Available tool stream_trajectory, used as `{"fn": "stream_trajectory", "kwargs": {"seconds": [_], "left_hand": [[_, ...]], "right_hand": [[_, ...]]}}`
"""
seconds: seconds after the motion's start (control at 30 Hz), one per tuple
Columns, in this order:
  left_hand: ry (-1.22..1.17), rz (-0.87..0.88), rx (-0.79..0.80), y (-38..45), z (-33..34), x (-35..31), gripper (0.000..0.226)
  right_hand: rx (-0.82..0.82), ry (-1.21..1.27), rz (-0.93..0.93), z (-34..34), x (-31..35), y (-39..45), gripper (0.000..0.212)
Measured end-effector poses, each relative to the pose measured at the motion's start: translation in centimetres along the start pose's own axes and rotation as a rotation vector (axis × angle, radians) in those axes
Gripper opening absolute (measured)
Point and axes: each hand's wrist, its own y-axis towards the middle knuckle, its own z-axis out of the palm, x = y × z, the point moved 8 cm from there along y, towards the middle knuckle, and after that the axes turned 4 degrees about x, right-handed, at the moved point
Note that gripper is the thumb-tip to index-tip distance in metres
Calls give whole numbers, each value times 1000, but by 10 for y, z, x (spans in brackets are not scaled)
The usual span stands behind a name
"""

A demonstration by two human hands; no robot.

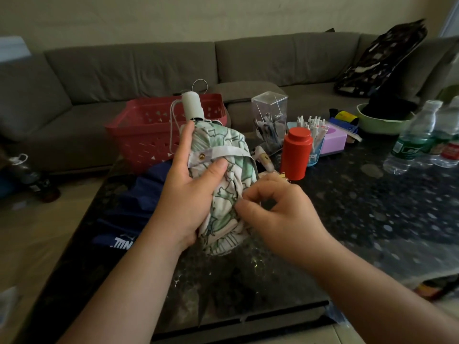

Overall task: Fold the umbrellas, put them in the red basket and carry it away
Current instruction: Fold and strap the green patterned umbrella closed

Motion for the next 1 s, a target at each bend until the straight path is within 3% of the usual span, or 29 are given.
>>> {"fn": "stream_trajectory", "kwargs": {"seconds": [0.13,0.27,0.4,0.67,0.8,0.83,0.93,1.0], "left_hand": [[-176,-86,-28,6,-9,5,73],[-229,-100,-11,4,-6,6,70],[-194,-70,5,1,0,6,70],[-90,-11,1,1,3,-2,73],[-121,-24,9,-1,4,-1,73],[-133,-18,17,-1,5,-2,73],[-200,11,35,0,7,-5,77],[-219,18,54,-1,7,-5,78]], "right_hand": [[46,596,165,12,-9,-2,9],[41,917,327,35,-11,-12,15],[-8,672,315,28,-20,-9,13],[-177,-100,-133,-8,14,-4,18],[-188,-416,-163,-14,15,-3,12],[-171,-374,-137,-15,12,0,10],[-125,111,-46,-10,3,5,14],[-104,214,-73,-5,4,4,15]]}}
